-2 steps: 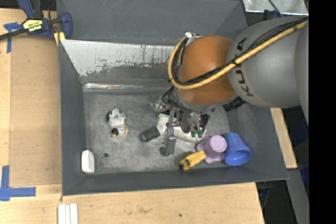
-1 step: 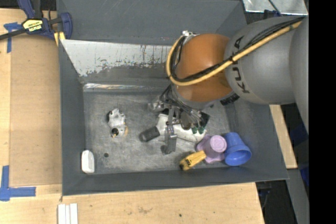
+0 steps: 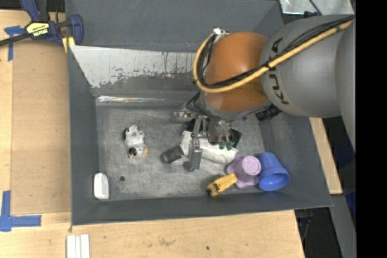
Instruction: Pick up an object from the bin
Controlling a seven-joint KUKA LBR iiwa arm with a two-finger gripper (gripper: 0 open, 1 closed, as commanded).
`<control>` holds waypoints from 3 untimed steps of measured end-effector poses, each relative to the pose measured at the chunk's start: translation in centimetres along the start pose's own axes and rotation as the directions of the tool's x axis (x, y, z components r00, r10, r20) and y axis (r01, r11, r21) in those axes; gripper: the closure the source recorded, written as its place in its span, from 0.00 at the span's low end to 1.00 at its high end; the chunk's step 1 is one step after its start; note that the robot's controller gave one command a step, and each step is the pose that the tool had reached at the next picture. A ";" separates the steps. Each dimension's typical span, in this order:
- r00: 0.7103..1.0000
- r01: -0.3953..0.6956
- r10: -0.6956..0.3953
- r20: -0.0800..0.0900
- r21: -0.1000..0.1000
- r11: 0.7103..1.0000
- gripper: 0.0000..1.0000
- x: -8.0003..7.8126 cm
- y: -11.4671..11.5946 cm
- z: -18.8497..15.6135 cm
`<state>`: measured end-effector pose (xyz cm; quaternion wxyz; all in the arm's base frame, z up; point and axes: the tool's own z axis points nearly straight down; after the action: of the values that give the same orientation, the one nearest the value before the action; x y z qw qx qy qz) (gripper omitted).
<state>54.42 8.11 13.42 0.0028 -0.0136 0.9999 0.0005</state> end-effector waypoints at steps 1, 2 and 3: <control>0.999 0.048 -0.048 0.001 0.001 0.999 0.00 -1.2 0.0 5.1; 0.997 -0.081 0.081 0.018 -0.006 0.997 1.00 -0.6 -0.9 5.9; 0.997 -0.081 0.082 0.016 -0.005 0.997 1.00 -0.4 -1.0 5.9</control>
Offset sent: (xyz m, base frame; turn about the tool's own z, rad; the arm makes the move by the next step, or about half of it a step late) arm -0.0003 -0.0113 -0.0642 0.0830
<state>54.93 7.16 7.50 0.0106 0.0272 0.9996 0.0029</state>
